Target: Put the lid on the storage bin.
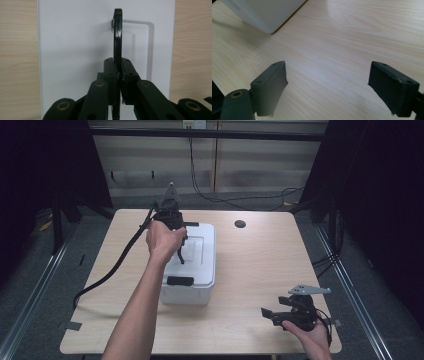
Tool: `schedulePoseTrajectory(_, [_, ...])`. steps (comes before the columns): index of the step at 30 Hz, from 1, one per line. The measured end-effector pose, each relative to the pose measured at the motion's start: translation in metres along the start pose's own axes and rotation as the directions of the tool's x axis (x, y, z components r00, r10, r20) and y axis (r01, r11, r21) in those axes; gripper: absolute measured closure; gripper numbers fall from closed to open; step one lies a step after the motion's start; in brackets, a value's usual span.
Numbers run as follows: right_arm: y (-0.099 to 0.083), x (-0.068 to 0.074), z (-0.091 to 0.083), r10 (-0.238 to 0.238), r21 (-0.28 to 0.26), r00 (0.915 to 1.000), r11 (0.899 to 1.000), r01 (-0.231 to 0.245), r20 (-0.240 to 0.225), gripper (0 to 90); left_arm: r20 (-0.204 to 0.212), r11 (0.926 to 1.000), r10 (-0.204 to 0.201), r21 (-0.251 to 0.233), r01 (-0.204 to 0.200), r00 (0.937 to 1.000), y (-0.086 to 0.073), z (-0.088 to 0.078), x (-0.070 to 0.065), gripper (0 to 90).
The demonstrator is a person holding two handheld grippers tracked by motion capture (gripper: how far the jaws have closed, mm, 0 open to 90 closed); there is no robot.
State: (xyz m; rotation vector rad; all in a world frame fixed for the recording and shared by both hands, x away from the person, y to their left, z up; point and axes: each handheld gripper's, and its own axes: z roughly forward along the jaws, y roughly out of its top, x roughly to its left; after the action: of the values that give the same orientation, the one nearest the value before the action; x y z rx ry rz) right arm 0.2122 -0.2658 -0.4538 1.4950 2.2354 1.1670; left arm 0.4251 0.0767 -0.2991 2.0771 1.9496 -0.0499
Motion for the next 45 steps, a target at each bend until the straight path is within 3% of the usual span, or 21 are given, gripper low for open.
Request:
schedulePoseTrajectory(5, [0.000, 0.001, 0.000, 0.004, 0.002, 1.0000, 1.000, -0.004, 0.002, 14.2, 0.001, 0.9996, -0.021, -0.018, 0.021, 0.9998, -0.001, 0.001, 0.001, 84.5])
schedulePoseTrajectory(12, [0.000, 0.001, 0.000, 0.000, 0.006, 1.0000, 1.000, 0.000, 0.001, 14.3, 0.016, 0.9996, -0.018, -0.022, 0.019, 0.9997, 0.000, 0.001, 0.005, 83.4])
schedulePoseTrajectory(16, [0.000, 0.001, 0.000, -0.008, 0.006, 1.0000, 1.000, 0.008, -0.002, 14.3, 0.026, 0.9989, -0.037, -0.027, 0.037, 0.9990, 0.001, 0.004, 0.014, 80.3])
schedulePoseTrajectory(20, [0.000, 0.001, 0.001, -0.004, 0.011, 1.0000, 1.000, 0.004, -0.001, 14.4, 0.056, 0.9996, -0.005, -0.029, 0.007, 0.9984, 0.001, 0.005, 0.022, 76.2])
schedulePoseTrajectory(31, [0.000, 0.001, 0.001, -0.003, 0.011, 1.0000, 1.000, 0.003, 0.000, 14.3, 0.055, 0.9968, 0.075, -0.031, -0.073, 0.9957, 0.003, 0.001, 0.028, 60.3])
schedulePoseTrajectory(38, [0.000, 0.001, 0.001, -0.004, 0.010, 1.0000, 1.000, 0.004, -0.002, 14.4, 0.066, 0.9928, 0.118, -0.024, -0.117, 0.9908, 0.004, 0.002, 0.029, 38.5])
schedulePoseTrajectory(40, [0.000, 0.001, 0.001, -0.004, 0.010, 1.0000, 1.000, 0.004, -0.002, 14.4, 0.049, 0.9922, 0.123, -0.022, -0.122, 0.9912, 0.004, 0.003, 0.029, 35.0])
schedulePoseTrajectory(44, [0.000, 0.001, 0.001, -0.007, 0.012, 1.0000, 1.000, 0.007, -0.001, 14.5, 0.086, 0.9886, 0.146, -0.052, -0.142, 0.9856, 0.004, 0.000, 0.030, 29.0])
schedulePoseTrajectory(45, [0.000, 0.001, 0.001, -0.007, 0.012, 1.0000, 1.000, 0.007, -0.001, 14.5, 0.104, 0.9837, 0.175, -0.059, -0.169, 0.9790, 0.004, -0.001, 0.031, 26.5])
